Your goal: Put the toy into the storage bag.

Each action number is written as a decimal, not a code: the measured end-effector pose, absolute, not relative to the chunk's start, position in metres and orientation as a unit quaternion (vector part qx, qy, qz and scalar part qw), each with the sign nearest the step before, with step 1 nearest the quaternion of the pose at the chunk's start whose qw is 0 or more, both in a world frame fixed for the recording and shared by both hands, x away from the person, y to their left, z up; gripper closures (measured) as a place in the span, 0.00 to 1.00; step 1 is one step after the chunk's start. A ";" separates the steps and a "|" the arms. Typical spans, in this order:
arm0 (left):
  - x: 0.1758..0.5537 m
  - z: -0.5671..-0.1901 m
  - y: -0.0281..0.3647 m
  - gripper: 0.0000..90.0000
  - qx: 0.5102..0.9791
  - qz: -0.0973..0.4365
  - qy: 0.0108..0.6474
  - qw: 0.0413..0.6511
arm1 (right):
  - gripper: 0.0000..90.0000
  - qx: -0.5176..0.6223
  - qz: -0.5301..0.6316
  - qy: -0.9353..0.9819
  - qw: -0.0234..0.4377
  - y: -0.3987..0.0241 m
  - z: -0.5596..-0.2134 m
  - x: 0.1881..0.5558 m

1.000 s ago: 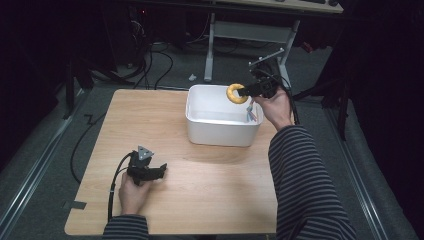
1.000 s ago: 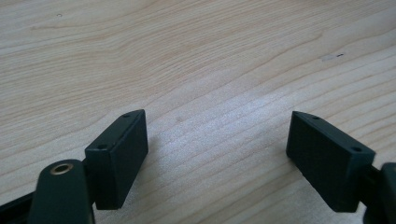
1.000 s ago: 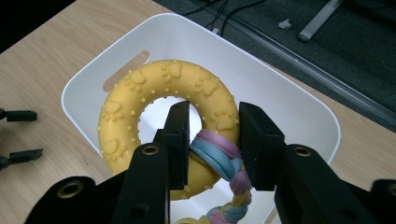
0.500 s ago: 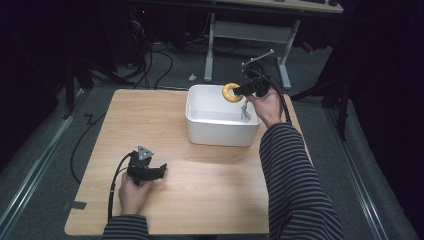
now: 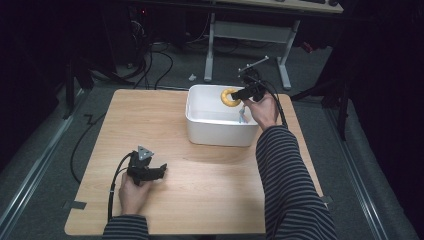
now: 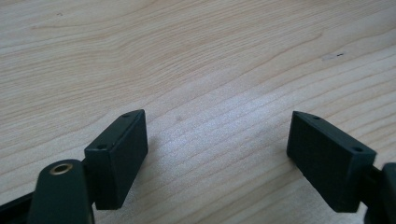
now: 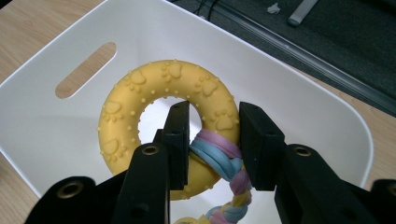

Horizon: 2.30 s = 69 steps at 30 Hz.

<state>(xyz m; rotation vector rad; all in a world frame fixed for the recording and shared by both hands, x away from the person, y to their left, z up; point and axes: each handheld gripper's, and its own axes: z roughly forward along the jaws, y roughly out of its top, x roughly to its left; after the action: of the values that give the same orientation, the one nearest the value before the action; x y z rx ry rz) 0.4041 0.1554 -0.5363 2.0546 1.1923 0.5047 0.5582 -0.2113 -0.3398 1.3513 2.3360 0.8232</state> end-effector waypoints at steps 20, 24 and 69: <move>0.404 -0.537 0.155 0.23 0.792 0.196 0.460 0.350 | 0.73 0.462 0.270 0.834 0.138 -0.208 -0.363 0.552; 0.404 -0.536 0.155 0.23 0.792 0.195 0.461 0.350 | 0.73 0.457 0.272 0.837 0.131 -0.207 -0.365 0.548; 0.404 -0.536 0.155 0.23 0.791 0.195 0.461 0.350 | 0.59 0.443 0.269 0.851 0.090 -0.209 -0.372 0.530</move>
<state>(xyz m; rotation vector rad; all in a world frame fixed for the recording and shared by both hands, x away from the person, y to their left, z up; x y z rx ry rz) 0.4043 0.1552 -0.5365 2.0492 1.1950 0.5054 0.5298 -0.2090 -0.3723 1.3166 2.5290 0.7986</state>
